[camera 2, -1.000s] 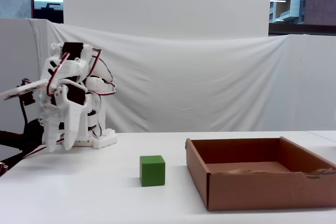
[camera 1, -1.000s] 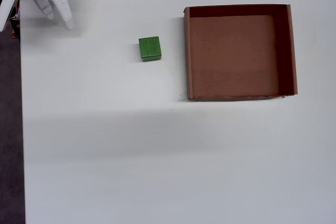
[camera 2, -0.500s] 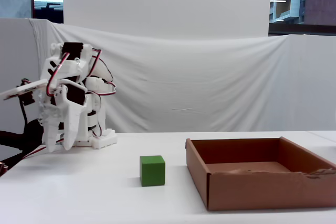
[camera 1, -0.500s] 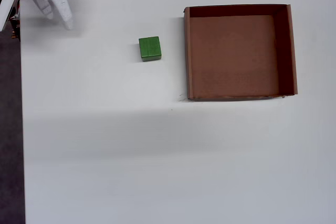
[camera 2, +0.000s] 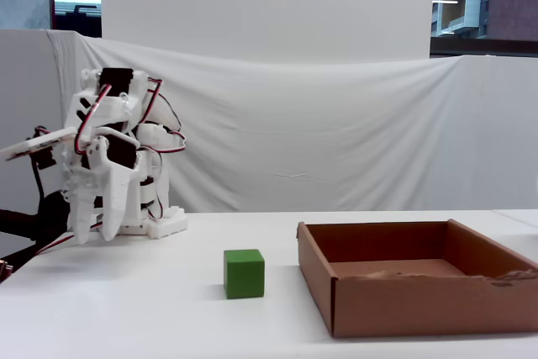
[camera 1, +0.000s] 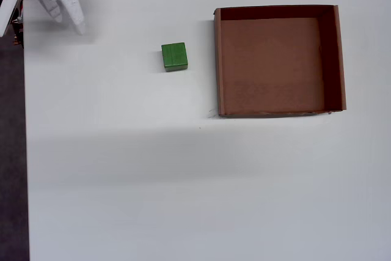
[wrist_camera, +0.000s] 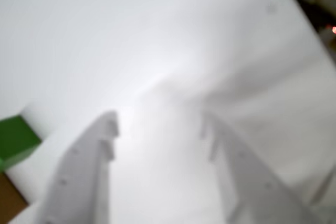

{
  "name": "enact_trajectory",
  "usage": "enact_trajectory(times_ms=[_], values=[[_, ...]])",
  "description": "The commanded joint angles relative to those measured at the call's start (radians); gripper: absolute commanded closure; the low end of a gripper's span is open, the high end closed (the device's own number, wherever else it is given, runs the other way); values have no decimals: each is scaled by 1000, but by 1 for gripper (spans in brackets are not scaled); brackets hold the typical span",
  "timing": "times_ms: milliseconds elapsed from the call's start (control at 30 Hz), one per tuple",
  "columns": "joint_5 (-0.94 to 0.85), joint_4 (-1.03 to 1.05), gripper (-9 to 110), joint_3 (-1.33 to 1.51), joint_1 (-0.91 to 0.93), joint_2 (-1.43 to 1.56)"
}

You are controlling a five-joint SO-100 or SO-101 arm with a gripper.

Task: Grasp a green cube and put it in a box.

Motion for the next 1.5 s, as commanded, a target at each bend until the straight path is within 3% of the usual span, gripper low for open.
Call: enact_trajectory(times_ms=[0,400,733,1467], values=[[-3,-61,81,-77,-11,-35],[-71,-175,81,-419,-176,-545],[-123,-81,81,-690,-350,-945],[-81,-32,81,-1063,-525,-1362]])
